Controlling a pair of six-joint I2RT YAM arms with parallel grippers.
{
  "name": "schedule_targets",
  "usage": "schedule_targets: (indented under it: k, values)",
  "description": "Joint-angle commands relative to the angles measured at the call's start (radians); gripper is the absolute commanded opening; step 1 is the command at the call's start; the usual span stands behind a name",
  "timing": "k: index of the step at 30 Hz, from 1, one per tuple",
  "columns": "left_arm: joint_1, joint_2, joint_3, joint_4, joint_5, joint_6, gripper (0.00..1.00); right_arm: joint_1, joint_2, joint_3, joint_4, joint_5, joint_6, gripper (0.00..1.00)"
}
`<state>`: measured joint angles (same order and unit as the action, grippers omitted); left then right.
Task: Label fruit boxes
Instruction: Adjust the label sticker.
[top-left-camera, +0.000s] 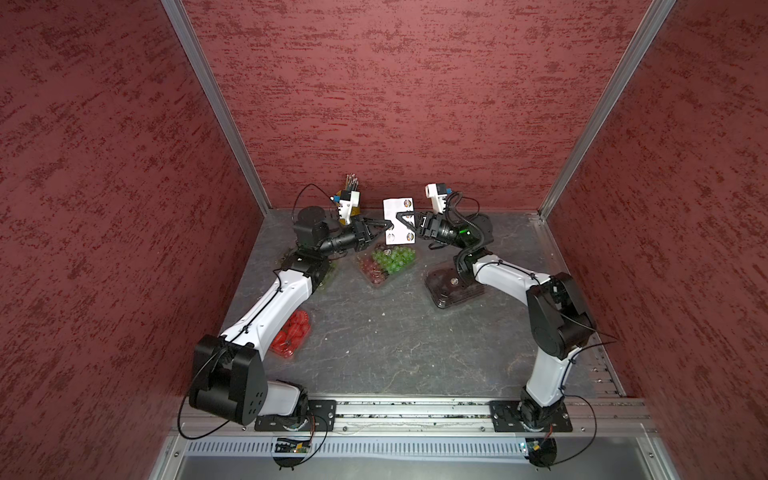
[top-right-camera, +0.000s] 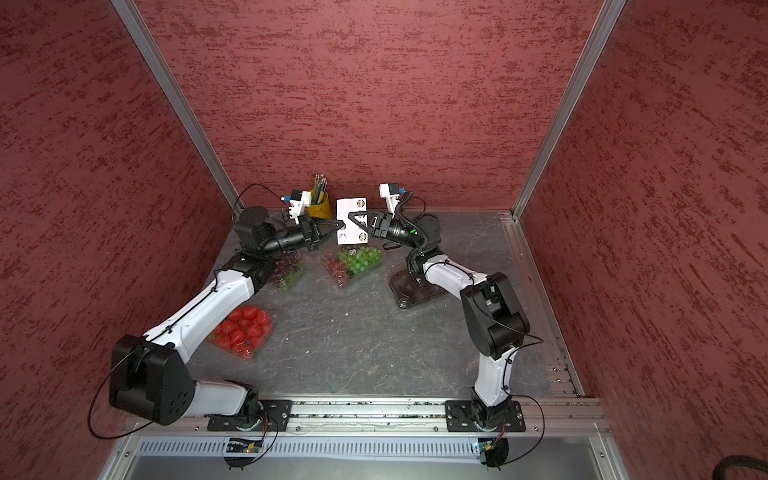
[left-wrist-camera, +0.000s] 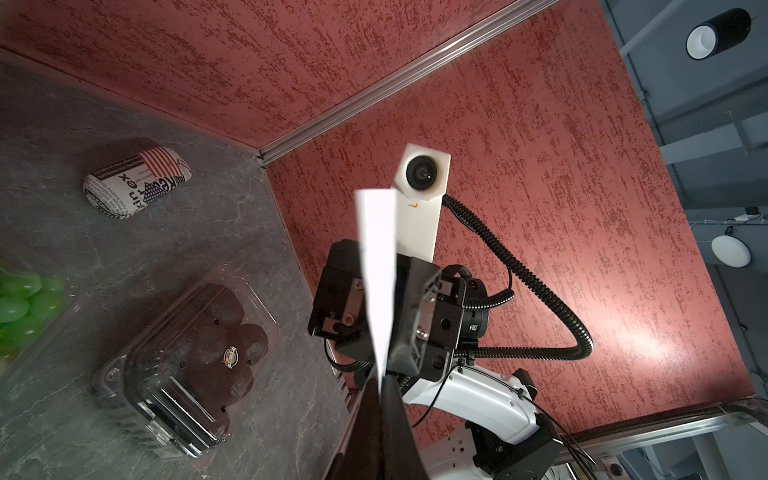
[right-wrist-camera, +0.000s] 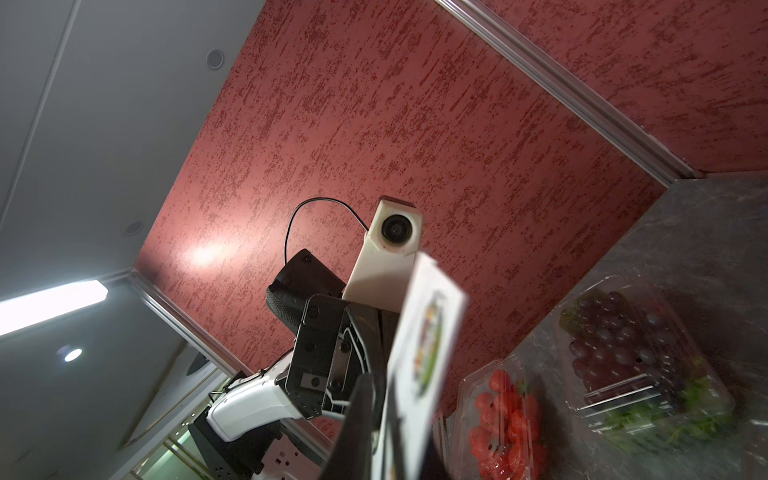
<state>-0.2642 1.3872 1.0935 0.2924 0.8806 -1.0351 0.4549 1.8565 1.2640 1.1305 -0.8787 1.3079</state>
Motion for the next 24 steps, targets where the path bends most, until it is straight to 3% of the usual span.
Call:
schedule_targets:
  k: [1,10,24]
  values:
    - [0.001,-0.012,-0.001,0.025,-0.005,0.004,0.00,0.005,-0.044,-0.013,0.017,0.008,-0.011,0.25]
    - [0.013,0.020,0.020,0.089,0.006,-0.043,0.00,0.005,-0.080,-0.054,-0.014,-0.008,-0.050,0.26]
    - [0.014,0.042,0.037,0.128,0.025,-0.069,0.00,0.005,-0.078,-0.049,-0.076,-0.015,-0.098,0.07]
